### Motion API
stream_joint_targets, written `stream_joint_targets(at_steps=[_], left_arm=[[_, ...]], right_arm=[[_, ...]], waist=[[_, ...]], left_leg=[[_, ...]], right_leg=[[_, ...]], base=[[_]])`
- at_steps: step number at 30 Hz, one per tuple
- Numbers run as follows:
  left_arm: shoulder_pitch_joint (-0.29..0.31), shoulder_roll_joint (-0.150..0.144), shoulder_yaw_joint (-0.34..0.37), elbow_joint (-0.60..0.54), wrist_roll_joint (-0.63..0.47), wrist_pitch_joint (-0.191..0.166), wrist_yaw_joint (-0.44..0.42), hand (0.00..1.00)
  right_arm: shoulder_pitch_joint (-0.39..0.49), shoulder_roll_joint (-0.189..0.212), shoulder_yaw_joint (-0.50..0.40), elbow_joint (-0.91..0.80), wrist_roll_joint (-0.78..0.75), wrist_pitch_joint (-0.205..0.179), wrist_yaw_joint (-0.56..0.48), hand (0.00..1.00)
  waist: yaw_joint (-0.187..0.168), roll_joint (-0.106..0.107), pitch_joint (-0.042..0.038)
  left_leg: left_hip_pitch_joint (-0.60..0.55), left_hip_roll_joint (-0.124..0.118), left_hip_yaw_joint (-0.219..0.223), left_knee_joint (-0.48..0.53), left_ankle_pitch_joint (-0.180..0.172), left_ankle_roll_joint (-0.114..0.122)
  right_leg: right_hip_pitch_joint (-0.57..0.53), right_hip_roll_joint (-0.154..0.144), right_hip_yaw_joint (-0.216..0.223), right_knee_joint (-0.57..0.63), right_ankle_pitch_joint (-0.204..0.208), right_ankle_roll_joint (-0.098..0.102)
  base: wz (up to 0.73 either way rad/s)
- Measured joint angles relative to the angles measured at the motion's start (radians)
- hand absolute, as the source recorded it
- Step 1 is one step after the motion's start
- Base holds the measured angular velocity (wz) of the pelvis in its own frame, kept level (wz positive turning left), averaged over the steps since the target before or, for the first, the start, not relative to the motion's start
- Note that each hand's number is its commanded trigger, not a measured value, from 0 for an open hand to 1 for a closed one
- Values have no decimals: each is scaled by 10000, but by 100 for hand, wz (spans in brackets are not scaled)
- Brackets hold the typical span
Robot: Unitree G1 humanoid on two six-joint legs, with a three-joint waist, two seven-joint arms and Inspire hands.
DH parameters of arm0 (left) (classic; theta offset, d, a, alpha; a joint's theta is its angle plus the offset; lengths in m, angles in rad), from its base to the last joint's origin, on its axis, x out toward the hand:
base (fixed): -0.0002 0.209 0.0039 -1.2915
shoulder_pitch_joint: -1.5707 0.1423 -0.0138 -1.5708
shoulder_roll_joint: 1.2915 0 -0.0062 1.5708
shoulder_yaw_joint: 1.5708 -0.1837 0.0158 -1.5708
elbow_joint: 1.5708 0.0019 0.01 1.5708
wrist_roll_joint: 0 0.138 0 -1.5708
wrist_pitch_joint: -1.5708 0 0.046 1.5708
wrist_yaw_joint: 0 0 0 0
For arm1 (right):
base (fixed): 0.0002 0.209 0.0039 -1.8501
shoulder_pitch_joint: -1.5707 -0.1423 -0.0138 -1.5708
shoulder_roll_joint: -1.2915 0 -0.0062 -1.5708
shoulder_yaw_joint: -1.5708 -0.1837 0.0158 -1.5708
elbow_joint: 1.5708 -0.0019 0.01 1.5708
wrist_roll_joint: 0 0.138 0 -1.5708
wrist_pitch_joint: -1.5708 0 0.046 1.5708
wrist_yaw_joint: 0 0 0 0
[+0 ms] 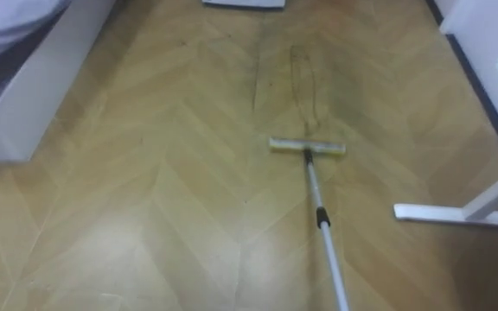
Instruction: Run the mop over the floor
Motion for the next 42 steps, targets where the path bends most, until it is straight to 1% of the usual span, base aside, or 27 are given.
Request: stream_joint_targets(at_steps=[4,6,7,10,12,15,17,19,21,23,25,26,27,29,30,31,32,33,34,35,36,37,38,39,40,41,42], left_arm=[[2,2,-23,35,-3,5,-10,0],[-52,2,-37,93,-9,1,-23,0],[-70,2,-48,86,-8,-5,-22,0],[-112,-5,-20,90,-11,18,-181,0],[-167,-17,-25,132,-32,17,-272,0],[-500,-17,-8,552,-94,-12,-293,0],[-533,0,-16,610,-138,-17,-295,0],[-538,-2,-18,618,-135,-39,-293,0],[-543,17,-35,619,-141,-36,-263,0],[-530,50,-128,566,-141,-28,-264,0],[-505,103,-372,583,-344,-27,-269,0],[-452,171,-472,577,-520,-24,-287,0],[-392,267,-534,565,-516,-23,-332,0],[-384,407,-631,515,-516,-31,-533,0],[-352,501,-622,451,-505,-38,-680,0],[-324,516,-619,453,-502,-52,-744,0],[-189,544,-624,481,-507,-102,-930,0],[8,532,-686,620,-534,-158,-1139,0],[-6,586,-870,810,-531,-188,-1315,0],[-131,635,-923,939,-507,-167,-1342,0],[-378,718,-1034,1088,-482,-181,-1349,0],[-460,729,-1088,1121,-479,-249,-1337,0],[-631,661,-1125,1167,-496,-439,-1324,0],[-812,506,-1130,1132,-499,-493,-1321,0],[-825,465,-1131,1111,-498,-508,-1307,0],[-940,444,-1123,934,-514,-520,-1247,0],[-1034,461,-1113,718,-517,-586,-1144,0]], right_arm=[[14,-1,16,9,394,28,3,100],[0,-7,30,19,585,28,-10,100],[-15,-7,65,29,665,28,-13,100],[-312,-58,120,569,944,21,-13,100],[-427,-196,131,790,1200,33,-26,100],[-523,-351,244,1170,1798,29,-46,100],[-559,-358,373,1409,1979,28,-84,100],[-588,-354,409,1522,2104,41,-131,100],[-868,-361,435,1682,2256,113,-146,100],[-1248,-428,524,2007,2368,142,-128,100],[-1568,-590,546,2144,2409,216,-114,100],[-1852,-736,546,2147,2406,369,-52,100],[-2191,-875,510,2135,2390,453,50,100],[-2674,-1244,504,1910,2481,547,212,100],[-2986,-1424,482,1801,2528,514,211,100],[-3128,-1533,473,1749,2534,513,248,100],[-3255,-1700,465,1620,2534,515,361,100],[-3283,-1765,471,1501,2508,520,459,100],[-3309,-1805,496,1558,2627,562,599,100],[-3297,-1832,526,1651,2788,636,635,100],[-3088,-1849,530,1864,2943,652,609,100],[-3044,-1876,530,1916,2990,706,599,100],[-2954,-2005,532,1934,3023,733,599,100],[-2700,-2148,524,1913,3057,712,513,100],[-2519,-2179,524,1874,3054,721,454,100],[-2137,-2179,523,1854,3062,731,353,100],[-1800,-2083,519,1839,3068,747,194,100]], waist=[[12,-24,15],[1,40,-3],[14,59,12],[86,151,90],[75,262,133],[175,383,213],[254,347,224],[337,340,181],[351,307,190],[420,277,185],[596,282,178],[679,261,165],[764,109,153],[895,15,192],[960,-112,165],[1012,-115,139],[1202,-159,-14],[1287,51,-304],[1360,90,-341],[1314,100,-224],[1345,-30,-183],[1376,-86,-167],[1382,22,-56],[1356,238,-2],[1327,431,26],[1193,643,11],[959,892,70]], left_leg=[[-610,-113,-74,468,-8,10],[-1368,-137,-101,1152,-158,62],[-1534,-138,-103,1305,-216,59],[-2489,-149,-107,2493,-561,89],[-3368,-127,-188,3704,-1020,78],[-4339,-176,-293,5052,-1482,107],[-4806,-181,-297,5830,-1753,76],[-5226,-165,-341,6492,-2039,53],[-5781,-116,-403,7388,-2264,4],[-6337,-55,-458,8261,-2279,-16],[-6917,154,-453,9280,-2124,-205],[-7260,275,-453,9901,-1795,-264],[-7489,230,-442,10172,-1473,-269],[-7920,190,-373,9592,-1480,-276],[-8175,60,-274,8702,-1466,-233],[-8203,-17,-258,8155,-1447,-188],[-8110,-160,-359,7336,-1169,252],[-7843,-277,-384,6727,-989,463],[-7509,-199,-15,6302,-1035,622],[-7293,-139,279,6272,-1061,689],[-7075,-146,827,6369,-1207,931],[-7063,-191,1049,6462,-1296,1077],[-7150,-371,1183,6790,-1518,1310],[-7200,-532,1124,6951,-1803,1481],[-7219,-650,1041,6939,-1890,1543],[-7294,-842,873,6884,-1982,1621],[-7359,-924,765,6828,-2015,1737]], right_leg=[[-646,-244,-3,563,-257,-16],[-1320,-407,-45,1175,-499,-25],[-1496,-431,-29,1352,-554,-33],[-2410,-628,22,2436,-907,-90],[-3202,-834,46,3601,-1383,-125],[-4116,-1117,95,5016,-1953,-167],[-4567,-1228,166,5773,-2301,-203],[-4992,-1312,164,6468,-2630,-307],[-5397,-1357,157,7238,-2983,-360],[-5713,-1362,170,7784,-3282,-336],[-5919,-1268,193,8254,-3563,-420],[-5961,-1140,259,8436,-3737,-501],[-6028,-1005,480,8518,-3792,-533],[-6083,-819,727,8467,-3794,-535],[-6194,-639,1061,8404,-3800,-502],[-6177,-507,1231,8282,-3778,-412],[-6118,-355,1592,7880,-3649,-141],[-5740,-160,1844,7161,-3584,233],[-5326,-267,1884,7407,-3690,674],[-5175,-573,1703,8091,-3660,619],[-4925,-1235,1508,9168,-3296,496],[-4956,-1443,1632,9442,-2848,464],[-5178,-1573,1937,9742,-1996,472],[-5534,-1505,2191,10215,-1333,578],[-5788,-1465,2307,10483,-851,536],[-6433,-1255,2592,10933,-402,541],[-7144,-1035,2760,11037,-692,570]], base=[[12],[24],[10],[3],[9],[11],[6],[8],[16],[10],[5],[3],[14],[20],[10],[-7],[-21],[-26],[-7],[27],[33],[18],[-19],[-24],[-23],[-8],[0]])
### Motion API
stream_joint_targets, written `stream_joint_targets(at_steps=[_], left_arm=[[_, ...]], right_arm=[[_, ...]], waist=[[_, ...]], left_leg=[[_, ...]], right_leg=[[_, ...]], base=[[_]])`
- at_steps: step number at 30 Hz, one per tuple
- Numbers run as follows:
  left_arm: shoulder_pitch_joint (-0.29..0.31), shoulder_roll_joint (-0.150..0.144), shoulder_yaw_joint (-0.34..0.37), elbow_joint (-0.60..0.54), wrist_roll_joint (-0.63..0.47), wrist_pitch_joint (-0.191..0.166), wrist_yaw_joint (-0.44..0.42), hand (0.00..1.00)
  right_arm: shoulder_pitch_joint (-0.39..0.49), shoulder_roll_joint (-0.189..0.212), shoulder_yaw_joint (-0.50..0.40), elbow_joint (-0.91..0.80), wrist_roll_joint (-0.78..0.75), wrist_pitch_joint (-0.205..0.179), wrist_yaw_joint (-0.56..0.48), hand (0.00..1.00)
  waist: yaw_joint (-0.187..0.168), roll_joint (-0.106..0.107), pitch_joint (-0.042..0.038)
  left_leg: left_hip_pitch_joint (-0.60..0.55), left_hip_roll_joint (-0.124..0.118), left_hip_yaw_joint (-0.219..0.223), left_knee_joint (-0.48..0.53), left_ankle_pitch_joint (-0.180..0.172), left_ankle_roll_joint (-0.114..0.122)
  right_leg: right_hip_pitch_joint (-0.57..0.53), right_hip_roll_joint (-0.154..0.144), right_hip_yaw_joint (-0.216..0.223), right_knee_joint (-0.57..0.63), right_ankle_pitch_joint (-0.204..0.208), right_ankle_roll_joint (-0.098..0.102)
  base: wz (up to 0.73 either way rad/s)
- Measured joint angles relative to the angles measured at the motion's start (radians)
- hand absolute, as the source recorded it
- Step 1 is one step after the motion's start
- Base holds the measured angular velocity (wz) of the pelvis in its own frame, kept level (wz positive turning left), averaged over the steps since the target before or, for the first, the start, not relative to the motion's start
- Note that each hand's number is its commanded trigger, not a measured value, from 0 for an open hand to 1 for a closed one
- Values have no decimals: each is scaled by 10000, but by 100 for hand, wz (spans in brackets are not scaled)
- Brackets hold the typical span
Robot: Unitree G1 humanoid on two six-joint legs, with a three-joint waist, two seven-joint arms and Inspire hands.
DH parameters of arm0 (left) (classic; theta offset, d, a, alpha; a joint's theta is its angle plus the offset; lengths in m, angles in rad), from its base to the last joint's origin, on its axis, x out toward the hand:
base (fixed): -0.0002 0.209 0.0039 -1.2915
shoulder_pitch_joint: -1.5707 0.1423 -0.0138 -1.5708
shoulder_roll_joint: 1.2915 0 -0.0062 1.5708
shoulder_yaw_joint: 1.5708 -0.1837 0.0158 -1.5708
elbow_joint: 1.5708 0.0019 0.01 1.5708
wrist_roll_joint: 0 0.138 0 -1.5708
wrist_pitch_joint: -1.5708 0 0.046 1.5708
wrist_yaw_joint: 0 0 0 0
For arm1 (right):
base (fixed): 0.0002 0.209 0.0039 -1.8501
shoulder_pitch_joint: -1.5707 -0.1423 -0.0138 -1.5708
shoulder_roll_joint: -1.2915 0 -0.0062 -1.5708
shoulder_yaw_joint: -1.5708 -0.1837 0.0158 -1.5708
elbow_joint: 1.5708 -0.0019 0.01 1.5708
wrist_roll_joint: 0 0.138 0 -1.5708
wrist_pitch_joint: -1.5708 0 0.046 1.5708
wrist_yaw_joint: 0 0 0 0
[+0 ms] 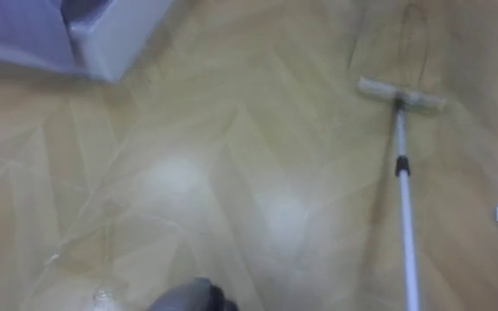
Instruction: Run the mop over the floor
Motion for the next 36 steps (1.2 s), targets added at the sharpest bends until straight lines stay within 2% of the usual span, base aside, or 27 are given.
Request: stream_joint_targets(at_steps=[2,3,5,6,8,10,11,12,13,14,15,16,17,18,19,20,21,23,24,25,27,29,31,33,34,35,36], left_arm=[[-174,57,-35,-4,-39,-17,188,0],[-168,59,-183,-30,-165,-17,313,0],[-106,-78,-267,-17,-198,-22,363,0],[-2,-231,-268,-4,-194,-19,367,0],[169,-400,-252,-2,-311,-8,393,0],[221,-428,-267,-3,-573,15,537,0],[238,-379,-278,-5,-813,13,683,0],[243,-307,-344,-2,-1174,8,815,0],[245,-248,-513,8,-1342,4,865,0],[289,-184,-733,10,-1571,-2,914,0],[336,-100,-840,-1,-1575,1,920,0],[349,-25,-863,-71,-1570,16,918,0],[499,146,-864,-349,-1534,17,889,0],[608,245,-852,-395,-1535,-22,839,0],[651,291,-853,-258,-1506,-20,690,0],[706,318,-854,-241,-1504,-18,615,0],[825,380,-840,-201,-1483,-23,447,0],[724,364,-773,-109,-1454,-15,285,0],[683,354,-767,-118,-1455,-35,255,0],[578,283,-738,-116,-1444,-46,262,0],[487,121,-566,-194,-1332,-200,283,0],[448,96,-449,-354,-1354,-308,338,0],[398,15,-466,-401,-1347,-377,537,0],[428,-225,-464,-376,-1357,-381,684,0],[488,-327,-465,-378,-1357,-376,787,0],[502,-359,-466,-372,-1357,-361,826,0],[483,-413,-455,-346,-1354,-332,921,0]], right_arm=[[499,361,2,2,74,3,-241,100],[731,617,-23,8,127,1,-327,100],[935,867,-122,61,127,2,-385,100],[982,924,-117,87,125,18,-417,100],[916,932,-117,78,102,115,-436,100],[785,924,-118,77,106,209,-508,100],[599,906,-148,157,110,301,-554,100],[184,805,-233,268,111,429,-538,100],[-153,720,-237,379,112,456,-527,100],[-874,479,-338,462,105,510,-513,100],[-1548,208,-350,403,109,421,-455,100],[-1771,103,-326,448,125,331,-412,100],[-2234,-45,-311,340,192,58,-390,100],[-2503,-161,-314,41,321,-49,-371,100],[-2529,-225,-311,-246,528,-161,-344,100],[-2526,-221,-310,-274,674,-232,-334,100],[-2390,-169,-310,-313,951,-247,-262,100],[-1768,-144,-279,-332,1249,-257,-53,100],[-1531,-147,-266,-302,1276,-257,5,100],[-1136,-182,-133,-3,1401,-266,6,100],[52,-128,22,143,1328,-268,-56,100],[684,72,22,155,1273,-268,-141,100],[975,336,33,156,1270,-266,-238,100],[1102,643,221,156,1271,-260,-487,100],[1112,802,299,139,1248,-241,-622,100],[1108,884,299,111,1195,-237,-685,100],[1010,1018,267,5,1037,-135,-779,100]], waist=[[-289,89,14],[-504,91,9],[-528,44,27],[-464,28,37],[-378,-2,52],[-388,-41,77],[-363,-172,100],[-264,-332,80],[-168,-446,110],[-16,-637,144],[131,-721,171],[211,-817,231],[476,-1003,287],[649,-1086,284],[709,-1062,256],[721,-1062,263],[672,-955,203],[468,-940,184],[438,-931,174],[433,-896,155],[272,-588,-23],[86,-384,-70],[29,-185,-23],[-84,-12,52],[-86,-4,62],[-118,-17,71],[-207,-47,93]], left_leg=[[-22,-195,-65,-244,31,102],[21,-271,-88,-413,33,113],[252,-289,-125,-594,28,102],[434,-419,-610,-567,-35,-22],[619,-581,-1180,-274,-114,-197],[337,-578,-1213,1030,11,-692],[-107,-411,-1007,2308,562,-1494],[-678,-238,-694,3527,1717,-1914],[-1018,-196,-575,4064,2490,-1937],[-1718,-188,-483,4925,4029,-1967],[-2476,-7,-507,5669,4144,-1814],[-2871,165,-491,5816,3868,-1726],[-3472,486,-553,5512,3259,-1639],[-3693,691,-620,4238,2686,-1635],[-3429,649,-904,2165,2523,-1705],[-3202,642,-1002,1121,2546,-1725],[-2801,600,-1149,-130,2418,-1409],[-2476,278,-1012,-76,1930,-1051],[-2376,215,-928,-65,1771,-935],[-2143,61,-785,8,1442,-746],[-1710,-180,-741,62,902,-406],[-1467,-280,-864,-43,613,-289],[-1252,-297,-1177,-186,463,-329],[-652,-445,-1801,-637,444,-406],[-407,-539,-2137,-723,399,-492],[-288,-641,-2356,-726,347,-586],[-134,-788,-2573,-673,222,-771]], right_leg=[[-1069,157,-18,-513,-445,-23],[-1472,181,-253,-1507,-581,-38],[-1673,399,-460,-3239,-563,-77],[-1648,556,-683,-4149,-456,-262],[-1438,696,-1045,-5070,-245,-614],[-1149,467,-1408,-4806,-337,-798],[-1015,244,-1597,-4274,-818,-919],[-980,108,-1587,-3831,-1238,-960],[-978,83,-1502,-3648,-1414,-961],[-977,-26,-1393,-3359,-1697,-1002],[-982,-25,-1377,-3117,-1986,-1042],[-984,10,-1335,-2978,-2123,-1041],[-959,11,-1283,-2770,-2358,-957],[-763,29,-1287,-2734,-2579,-830],[-406,28,-1297,-2837,-2797,-663],[-191,19,-1296,-2907,-2923,-584],[248,-83,-1286,-3020,-3220,-410],[852,-263,-1172,-3464,-3448,24],[981,-270,-1080,-3455,-3408,84],[997,-343,-886,-3110,-3081,113],[903,-376,-504,-2334,-2027,202],[503,-246,-306,-1782,-1398,139],[-260,87,-332,-1712,-1455,69],[-810,544,-505,-3147,-1525,-18],[-759,673,-695,-4340,-1440,-150],[-731,722,-816,-4842,-1364,-191],[-623,813,-926,-5259,-986,-370]], base=[[6],[-4],[-39],[-61],[-46],[10],[38],[33],[11],[0],[-6],[-8],[-7],[7],[14],[21],[22],[52],[49],[16],[7],[-20],[-59],[-88],[-78],[-52],[-11]])
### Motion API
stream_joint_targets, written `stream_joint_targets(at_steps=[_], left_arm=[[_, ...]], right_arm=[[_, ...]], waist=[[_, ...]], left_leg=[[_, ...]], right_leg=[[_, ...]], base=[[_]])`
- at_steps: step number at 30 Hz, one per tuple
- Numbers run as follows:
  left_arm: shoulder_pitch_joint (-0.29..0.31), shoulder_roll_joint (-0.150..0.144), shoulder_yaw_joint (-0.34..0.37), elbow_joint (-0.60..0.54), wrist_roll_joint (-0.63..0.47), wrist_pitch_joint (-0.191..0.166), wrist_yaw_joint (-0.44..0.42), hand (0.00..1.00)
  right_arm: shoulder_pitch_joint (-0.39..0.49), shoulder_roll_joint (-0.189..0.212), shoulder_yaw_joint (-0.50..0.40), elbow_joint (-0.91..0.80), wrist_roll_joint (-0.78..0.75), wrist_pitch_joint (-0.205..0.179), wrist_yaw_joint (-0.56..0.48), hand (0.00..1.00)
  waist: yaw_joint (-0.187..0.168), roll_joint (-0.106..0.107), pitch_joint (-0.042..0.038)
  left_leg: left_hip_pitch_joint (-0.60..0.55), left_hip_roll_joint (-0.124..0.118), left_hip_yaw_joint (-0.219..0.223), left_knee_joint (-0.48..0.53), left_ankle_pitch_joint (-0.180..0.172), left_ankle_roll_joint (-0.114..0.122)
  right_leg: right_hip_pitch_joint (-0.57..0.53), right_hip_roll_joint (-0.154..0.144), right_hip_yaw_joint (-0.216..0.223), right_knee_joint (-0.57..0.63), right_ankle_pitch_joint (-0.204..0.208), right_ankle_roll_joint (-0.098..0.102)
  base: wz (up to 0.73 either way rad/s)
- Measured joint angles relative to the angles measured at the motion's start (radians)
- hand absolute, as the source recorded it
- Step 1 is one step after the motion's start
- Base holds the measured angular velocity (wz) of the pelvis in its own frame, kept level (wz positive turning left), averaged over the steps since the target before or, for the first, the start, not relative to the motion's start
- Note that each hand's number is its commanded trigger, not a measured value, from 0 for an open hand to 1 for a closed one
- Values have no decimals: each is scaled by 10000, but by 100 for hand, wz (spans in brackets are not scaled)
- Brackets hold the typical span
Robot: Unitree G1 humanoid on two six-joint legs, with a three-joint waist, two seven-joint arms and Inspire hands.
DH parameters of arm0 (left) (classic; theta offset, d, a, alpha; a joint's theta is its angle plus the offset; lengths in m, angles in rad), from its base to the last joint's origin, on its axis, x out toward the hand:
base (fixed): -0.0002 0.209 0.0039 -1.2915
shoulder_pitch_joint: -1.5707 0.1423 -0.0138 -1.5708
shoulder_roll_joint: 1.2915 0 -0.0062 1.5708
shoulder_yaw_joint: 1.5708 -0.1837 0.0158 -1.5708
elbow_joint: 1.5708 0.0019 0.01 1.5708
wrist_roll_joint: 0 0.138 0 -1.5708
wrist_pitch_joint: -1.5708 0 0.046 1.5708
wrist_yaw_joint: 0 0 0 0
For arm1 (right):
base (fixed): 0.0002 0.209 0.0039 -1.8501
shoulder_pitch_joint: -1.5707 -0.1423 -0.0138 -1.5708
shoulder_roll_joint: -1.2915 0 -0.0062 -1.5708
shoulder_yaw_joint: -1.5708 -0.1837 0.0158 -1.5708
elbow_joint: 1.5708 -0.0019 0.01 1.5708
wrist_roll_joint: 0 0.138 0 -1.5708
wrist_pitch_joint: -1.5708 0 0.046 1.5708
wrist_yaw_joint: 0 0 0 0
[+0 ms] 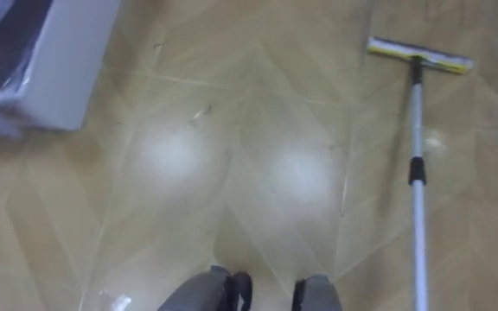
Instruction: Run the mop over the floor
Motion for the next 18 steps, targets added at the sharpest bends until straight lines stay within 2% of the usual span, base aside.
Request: stream_joint_targets(at_steps=[1,2,3,4,5,6,7,8,9,10,11,12,13,14,15,16,17,18], left_arm=[[-22,-30,2,-2,-11,-3,41,0],[-53,-67,-1,-3,-23,-5,54,0],[-58,-48,1,5,-83,-2,58,0],[-57,-30,-1,13,-192,-2,67,0],[-58,6,-5,33,-371,30,82,0],[-58,106,-50,21,-476,52,80,0],[-42,180,-102,28,-591,60,84,0],[40,389,-281,27,-637,69,78,0],[90,639,-399,30,-636,158,80,0],[156,741,-411,29,-628,193,82,0],[272,864,-392,45,-585,248,84,0],[382,878,-337,51,-505,273,66,0],[387,873,-305,50,-467,272,21,0],[386,866,-303,-11,-363,216,-103,0],[423,866,-262,-38,-295,123,-308,0],[410,832,-132,42,-185,105,-489,0],[420,753,-67,134,-37,115,-539,0],[419,613,58,335,348,112,-653,0]], right_arm=[[-24,44,-28,-2,-58,57,-27,100],[-210,76,-228,-9,-162,280,-98,100],[-638,37,-430,96,-257,476,-184,100],[-920,-15,-499,163,-281,529,-222,100],[-1577,-222,-516,279,-283,590,-211,100],[-2208,-490,-489,315,-262,577,-193,100],[-2500,-636,-479,314,-255,537,-184,100],[-3044,-892,-462,254,-247,372,-126,100],[-3397,-1056,-373,157,-188,181,-59,100],[-3567,-1089,-358,75,-130,22,-7,100],[-3776,-1171,-240,-42,98,-316,153,100],[-3806,-1232,-223,-99,270,-406,342,100],[-3748,-1267,-267,-112,392,-422,401,100],[-3423,-1311,-400,-111,686,-426,494,100],[-2961,-1275,-446,-110,1104,-430,548,100],[-2435,-1149,-539,-35,1508,-515,621,100],[-2166,-1112,-605,71,1606,-568,725,100],[-1618,-1040,-595,224,1597,-579,802,100]], waist=[[-52,-81,53],[-92,2,4],[-80,-34,22],[-63,-87,51],[15,-185,105],[121,-341,167],[149,-414,178],[248,-541,165],[448,-707,135],[535,-803,116],[691,-959,125],[696,-1085,112],[667,-1091,135],[711,-1067,152],[810,-1055,107],[788,-1008,92],[748,-979,56],[727,-945,49]], left_leg=[[8,-22,31,27,-26,-46],[52,19,102,172,-32,-60],[81,51,236,306,-49,-92],[70,90,374,389,-56,-105],[-25,210,670,675,-109,-204],[-171,220,766,1127,-120,-228],[-261,242,806,1436,-121,-233],[-532,480,1048,2212,-77,-311],[-767,860,1400,2913,61,-545],[-900,1022,1494,3271,175,-711],[-1212,1248,1487,3967,599,-927],[-1436,1234,1451,3928,529,-837],[-1532,1232,1466,3490,421,-793],[-1750,1219,1517,2277,376,-723],[-1764,1190,1512,870,519,-790],[-1629,1198,1703,476,869,-267],[-1505,1238,1860,369,841,-90],[-1209,1259,2274,169,733,103]], right_leg=[[86,-39,-29,60,123,-106],[270,-165,-349,195,8,-214],[360,-340,-580,338,-162,-298],[370,-381,-670,451,-263,-311],[355,-553,-753,643,-490,-391],[315,-650,-810,980,-784,-447],[309,-692,-878,1157,-948,-457],[313,-616,-942,1481,-1237,-527],[340,-492,-953,1732,-1463,-645],[397,-439,-996,1796,-1541,-744],[619,-252,-986,1843,-1646,-874],[863,-102,-821,1794,-1748,-891],[1009,-5,-686,1710,-1815,-867],[1276,123,-599,1393,-1882,-835],[1510,316,-389,990,-1895,-784],[1683,357,-165,733,-1990,-615],[1835,323,-103,591,-2020,-543],[1983,162,78,649,-2003,-407]], base=[[20],[39],[37],[29],[29],[33],[38],[27],[18],[11],[41],[64],[109],[111],[116],[77],[61],[31]])
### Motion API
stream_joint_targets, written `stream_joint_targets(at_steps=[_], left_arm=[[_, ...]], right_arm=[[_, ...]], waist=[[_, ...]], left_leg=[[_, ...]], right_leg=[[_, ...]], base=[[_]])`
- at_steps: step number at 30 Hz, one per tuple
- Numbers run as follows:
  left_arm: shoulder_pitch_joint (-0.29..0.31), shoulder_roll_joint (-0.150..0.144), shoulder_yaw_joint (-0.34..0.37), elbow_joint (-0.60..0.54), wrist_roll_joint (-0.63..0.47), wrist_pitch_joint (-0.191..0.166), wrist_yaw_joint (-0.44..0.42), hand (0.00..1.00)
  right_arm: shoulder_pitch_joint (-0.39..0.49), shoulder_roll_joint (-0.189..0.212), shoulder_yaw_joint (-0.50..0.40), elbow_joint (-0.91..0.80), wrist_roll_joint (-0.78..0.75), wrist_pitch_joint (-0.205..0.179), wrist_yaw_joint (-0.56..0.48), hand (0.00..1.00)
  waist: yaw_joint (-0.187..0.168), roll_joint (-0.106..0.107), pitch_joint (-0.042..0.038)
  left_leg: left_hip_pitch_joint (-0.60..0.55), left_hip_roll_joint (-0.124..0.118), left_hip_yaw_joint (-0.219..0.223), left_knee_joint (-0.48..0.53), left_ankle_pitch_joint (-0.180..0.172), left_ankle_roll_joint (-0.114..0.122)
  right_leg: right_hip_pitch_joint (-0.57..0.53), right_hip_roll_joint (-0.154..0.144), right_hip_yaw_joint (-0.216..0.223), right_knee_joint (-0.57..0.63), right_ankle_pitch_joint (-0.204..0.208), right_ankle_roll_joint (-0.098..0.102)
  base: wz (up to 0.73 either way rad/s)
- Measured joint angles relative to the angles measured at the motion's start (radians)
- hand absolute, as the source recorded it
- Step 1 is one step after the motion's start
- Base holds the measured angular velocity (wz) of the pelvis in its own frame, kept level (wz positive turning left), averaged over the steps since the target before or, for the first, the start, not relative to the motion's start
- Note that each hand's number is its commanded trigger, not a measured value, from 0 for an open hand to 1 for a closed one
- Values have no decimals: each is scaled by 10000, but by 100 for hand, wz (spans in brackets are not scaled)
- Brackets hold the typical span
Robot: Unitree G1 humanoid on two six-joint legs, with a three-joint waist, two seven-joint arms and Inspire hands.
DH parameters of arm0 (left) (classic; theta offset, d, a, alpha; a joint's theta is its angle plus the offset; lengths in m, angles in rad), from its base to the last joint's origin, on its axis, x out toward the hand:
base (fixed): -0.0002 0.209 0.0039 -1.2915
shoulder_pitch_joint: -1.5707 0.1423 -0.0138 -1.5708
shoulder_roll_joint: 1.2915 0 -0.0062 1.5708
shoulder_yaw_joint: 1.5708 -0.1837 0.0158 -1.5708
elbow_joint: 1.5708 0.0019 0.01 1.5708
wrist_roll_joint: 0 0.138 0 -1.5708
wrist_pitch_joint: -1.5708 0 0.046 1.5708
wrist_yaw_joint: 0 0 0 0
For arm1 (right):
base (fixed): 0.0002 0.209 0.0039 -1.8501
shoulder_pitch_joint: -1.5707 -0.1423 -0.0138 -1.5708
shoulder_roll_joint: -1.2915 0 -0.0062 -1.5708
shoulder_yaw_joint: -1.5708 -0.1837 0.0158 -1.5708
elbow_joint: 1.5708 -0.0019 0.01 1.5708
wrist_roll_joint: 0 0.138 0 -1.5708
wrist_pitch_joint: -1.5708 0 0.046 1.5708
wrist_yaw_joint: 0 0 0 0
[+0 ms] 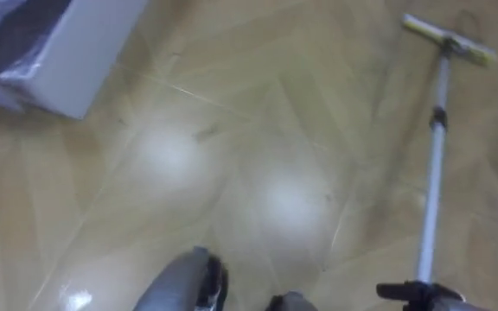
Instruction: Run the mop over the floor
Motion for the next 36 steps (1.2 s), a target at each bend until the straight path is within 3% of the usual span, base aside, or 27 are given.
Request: stream_joint_targets(at_steps=[1,2,3,4,6,7,8,9,11,12,14,16,17,19,20,21,22,23,25,26,28,29,30,31,33,35,36], left_arm=[[13,-108,150,66,214,-28,-16,0],[119,-332,406,92,418,-88,-15,0],[174,-387,424,156,409,-232,-21,0],[172,-380,426,148,409,-315,-13,0],[137,-332,392,28,316,-610,86,0],[108,-328,371,-4,291,-683,124,0],[108,-353,307,-107,195,-762,233,0],[64,-411,345,-154,170,-762,304,0],[34,-532,340,-146,171,-750,370,0],[40,-655,329,-116,148,-684,427,0],[37,-686,440,-115,119,-423,469,0],[-145,-633,440,-115,-163,-310,506,0],[-266,-562,342,-122,-333,-245,512,0],[-402,-409,81,-127,-919,-134,527,0],[-413,-345,32,-120,-1125,-113,526,0],[-442,-199,-14,-105,-1401,-14,527,0],[-447,-115,-49,-104,-1479,21,534,0],[-450,29,-82,-93,-1646,89,577,0],[-487,72,-76,-62,-1622,207,598,0],[-559,77,-73,15,-1615,216,590,0],[-576,65,-69,49,-1611,199,435,0],[-660,64,-61,23,-1586,191,249,0],[-697,34,-55,60,-1526,189,129,0],[-673,7,-54,93,-1520,201,66,0],[-819,-58,-34,254,-1302,208,-12,0],[-1011,-99,27,342,-1200,113,4,0],[-1153,-143,36,342,-1119,-12,29,0]], right_arm=[[307,27,5,26,-53,-4,2,100],[869,71,130,131,-149,-18,-6,100],[1404,209,376,242,-201,-21,-31,100],[1702,272,462,243,-223,-22,-35,100],[2439,645,606,224,-297,19,-99,100],[2516,753,611,221,-312,62,-138,100],[2591,924,656,210,-411,81,-192,100],[2512,1077,691,164,-638,81,-265,100],[2280,1216,677,165,-1089,132,-344,100],[2075,1216,645,169,-1455,251,-448,100],[1539,1244,539,179,-2118,511,-555,100],[1095,1196,284,224,-2408,789,-686,100],[654,1072,149,323,-2615,1057,-725,100],[-565,487,114,563,-2704,1151,-689,100],[-895,332,119,551,-2727,1128,-682,100],[-1492,86,132,487,-2836,890,-683,100],[-1721,0,172,458,-2842,758,-680,100],[-2035,-154,235,213,-2812,461,-654,100],[-2442,-257,230,6,-2591,240,-548,100],[-2491,-297,198,-158,-2477,215,-529,100],[-2355,-157,107,-232,-2099,206,-470,100],[-2077,-75,100,-226,-1768,203,-391,100],[-1667,-50,91,-199,-1563,188,-337,100],[-1448,-59,100,-166,-1447,174,-329,100],[-632,-62,192,5,-1367,149,-247,100],[115,-40,248,118,-1530,144,-285,100],[568,47,257,214,-1780,168,-423,100]], waist=[[1,31,-6],[-15,194,-34],[-77,315,-98],[-125,355,-120],[-428,511,-176],[-497,560,-138],[-536,712,-107],[-566,815,-45],[-747,945,-31],[-786,1086,-25],[-947,1059,-2],[-1021,1074,-15],[-1012,1059,-11],[-720,907,37],[-653,812,70],[-591,688,125],[-580,604,143],[-509,440,138],[-273,331,139],[-144,214,187],[-48,143,198],[-42,56,177],[-73,52,103],[-82,85,89],[-87,165,57],[-244,310,-41],[-416,463,-98]], left_leg=[[166,0,196,-77,-84,92],[469,7,433,-95,-276,202],[719,9,611,-101,-450,264],[827,-12,657,-111,-520,294],[1107,-149,572,-128,-564,325],[1196,-175,429,-134,-584,349],[1374,-213,-103,-252,-812,257],[1525,-228,-494,-402,-999,96],[1727,-255,-844,-601,-1009,65],[1947,-293,-1185,-732,-1057,-27],[2123,-423,-1535,-785,-1159,-233],[2216,-453,-1625,-654,-1242,-383],[2287,-487,-1571,-444,-1239,-447],[2062,-157,-1086,864,-1219,-624],[1902,-52,-1004,1366,-1103,-816],[1370,115,-992,2540,-622,-1218],[1042,209,-994,3108,-275,-1281],[500,342,-944,3994,411,-1289],[-64,522,-915,4052,335,-1138],[-208,484,-837,3192,122,-1039],[-247,435,-595,1250,86,-993],[-251,227,-554,14,380,-785],[-29,139,-334,-398,688,-445],[116,169,-163,-474,677,-253],[700,171,427,-495,168,80],[996,36,596,-435,-130,224],[1174,-64,596,-439,-296,315]], right_leg=[[6,-126,13,165,84,165],[-23,-297,-14,550,372,485],[-95,-409,2,943,697,623],[-176,-472,-14,1223,912,655],[-711,-560,100,2406,2151,703],[-961,-508,228,2728,2603,719],[-1436,-306,336,3022,2767,662],[-1921,-204,257,2874,2400,614],[-2369,-146,49,1636,2144,582],[-2320,-97,-70,270,2154,558],[-2025,-45,-137,-1321,2511,405],[-1789,-471,-796,-1210,2709,206],[-1620,-768,-1209,-932,2580,31],[-1454,-881,-1401,-205,1875,-138],[-1452,-908,-1417,21,1691,-196],[-1415,-937,-1521,394,1323,-267],[-1409,-907,-1538,560,1164,-309],[-1387,-809,-1523,774,962,-367],[-1215,-573,-1478,852,803,-551],[-1052,-383,-1179,812,679,-535],[-697,-70,-718,458,572,-446],[-463,26,-382,164,496,-309],[-220,55,-53,-138,440,-132],[-114,45,77,-264,420,-29],[64,-247,200,166,636,380],[-39,-478,148,842,972,607],[-203,-513,262,1394,1377,692]], base=[[0],[-41],[-50],[-46],[-43],[-72],[-107],[-111],[-102],[-94],[-54],[21],[57],[43],[28],[30],[46],[42],[42],[51],[55],[58],[56],[30],[-14],[-21],[-13]])
